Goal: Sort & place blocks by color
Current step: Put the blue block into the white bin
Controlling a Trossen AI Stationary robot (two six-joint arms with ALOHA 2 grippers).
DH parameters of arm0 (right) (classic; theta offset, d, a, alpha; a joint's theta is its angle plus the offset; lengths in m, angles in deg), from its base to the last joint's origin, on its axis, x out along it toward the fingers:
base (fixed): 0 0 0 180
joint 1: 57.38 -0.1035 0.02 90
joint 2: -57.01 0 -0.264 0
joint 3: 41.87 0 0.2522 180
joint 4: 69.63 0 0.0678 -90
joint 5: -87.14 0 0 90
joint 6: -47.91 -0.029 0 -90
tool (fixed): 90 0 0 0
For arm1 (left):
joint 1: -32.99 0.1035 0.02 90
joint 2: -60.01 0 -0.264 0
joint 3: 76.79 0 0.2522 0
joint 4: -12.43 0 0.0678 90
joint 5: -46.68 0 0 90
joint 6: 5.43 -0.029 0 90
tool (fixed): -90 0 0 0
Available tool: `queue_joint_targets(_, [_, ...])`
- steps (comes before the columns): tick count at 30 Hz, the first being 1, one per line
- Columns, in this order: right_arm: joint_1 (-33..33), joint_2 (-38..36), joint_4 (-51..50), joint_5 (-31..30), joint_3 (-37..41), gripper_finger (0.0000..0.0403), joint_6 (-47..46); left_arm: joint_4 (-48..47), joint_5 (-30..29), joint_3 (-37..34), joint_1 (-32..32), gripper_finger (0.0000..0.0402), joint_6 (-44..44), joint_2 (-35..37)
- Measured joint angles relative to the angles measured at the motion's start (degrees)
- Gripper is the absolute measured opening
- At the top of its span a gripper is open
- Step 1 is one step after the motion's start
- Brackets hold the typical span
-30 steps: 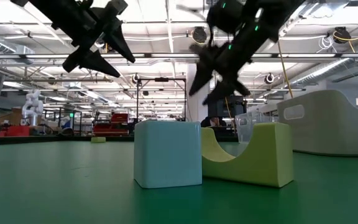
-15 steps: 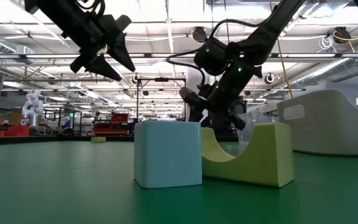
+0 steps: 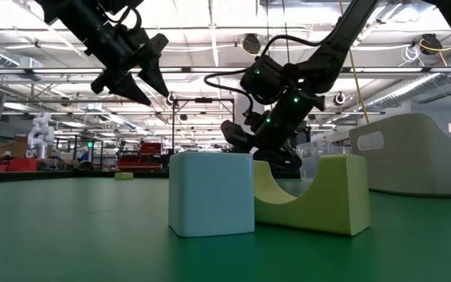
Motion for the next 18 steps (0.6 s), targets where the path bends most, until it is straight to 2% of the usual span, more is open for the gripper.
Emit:
queue_joint_targets(6, [-0.4, -0.5, 0.2, -1.3, 0.1, 0.0224, 0.0, 0.0, 0.1, 0.0, 1.0, 0.0253, 0.0, 0.0])
queue_joint_targets(13, [-0.9, -1.4, 5.5, -0.9, 0.1, 0.0224, -1.3, -0.1, 3.3, 0.0, 1.0, 0.0253, 0.1, 0.0])
queue_joint_targets(18, [-1.7, -1.3, 4.4, -0.9, 0.1, 0.0224, 0.2, -0.2, 3.3, 0.0, 1.0, 0.0253, 0.1, 0.0])
